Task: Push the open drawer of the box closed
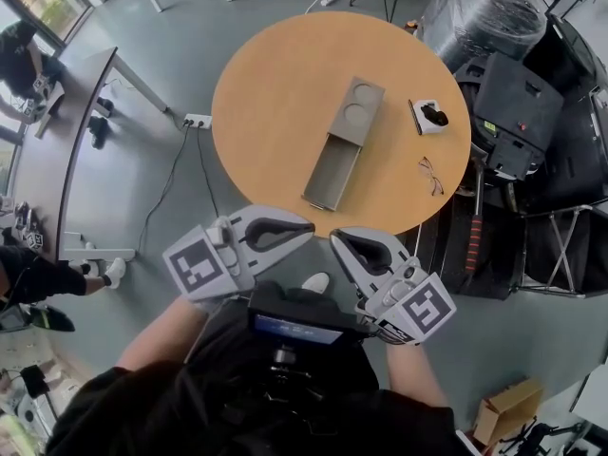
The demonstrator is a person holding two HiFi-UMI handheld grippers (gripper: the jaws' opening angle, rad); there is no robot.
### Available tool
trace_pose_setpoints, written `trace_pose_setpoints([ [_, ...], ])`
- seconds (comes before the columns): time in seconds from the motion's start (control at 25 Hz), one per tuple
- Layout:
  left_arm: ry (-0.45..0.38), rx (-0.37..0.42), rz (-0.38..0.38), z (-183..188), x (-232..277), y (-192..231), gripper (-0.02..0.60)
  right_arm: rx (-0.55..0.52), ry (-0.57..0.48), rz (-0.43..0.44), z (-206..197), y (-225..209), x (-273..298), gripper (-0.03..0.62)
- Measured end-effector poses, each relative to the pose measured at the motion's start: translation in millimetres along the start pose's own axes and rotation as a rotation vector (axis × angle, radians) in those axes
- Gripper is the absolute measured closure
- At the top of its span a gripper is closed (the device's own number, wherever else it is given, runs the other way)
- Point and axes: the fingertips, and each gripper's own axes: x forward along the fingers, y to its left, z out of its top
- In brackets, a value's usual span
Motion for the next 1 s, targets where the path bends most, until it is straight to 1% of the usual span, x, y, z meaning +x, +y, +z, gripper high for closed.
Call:
trace_pose_setpoints([
  [0.2, 0.009, 0.004, 0.014, -3, 11, 0, 0.555, 0.017, -0.001, -0.004, -4, -12, -8, 0.588],
  [0.4, 0.028, -0.003, 0.02, -15, 13, 5, 0.555, 0.048, 0.008, -0.043, -23, -22, -7, 0.588],
  [0.64, 0.035, -0.002, 0.023, -46, 15, 30, 0.555, 0.091, -0.001, -0.091, -50, -42, 8, 0.588],
  [0.88, 0.016, 0.002, -0.02, -80, 21, 57, 0.555, 0.142, 0.017, -0.137, -85, -66, 30, 0.588],
  [1.0, 0.005, -0.016, -0.033, -100, 22, 72, 0.555, 0.185, 0.028, -0.153, -111, -78, 41, 0.588],
])
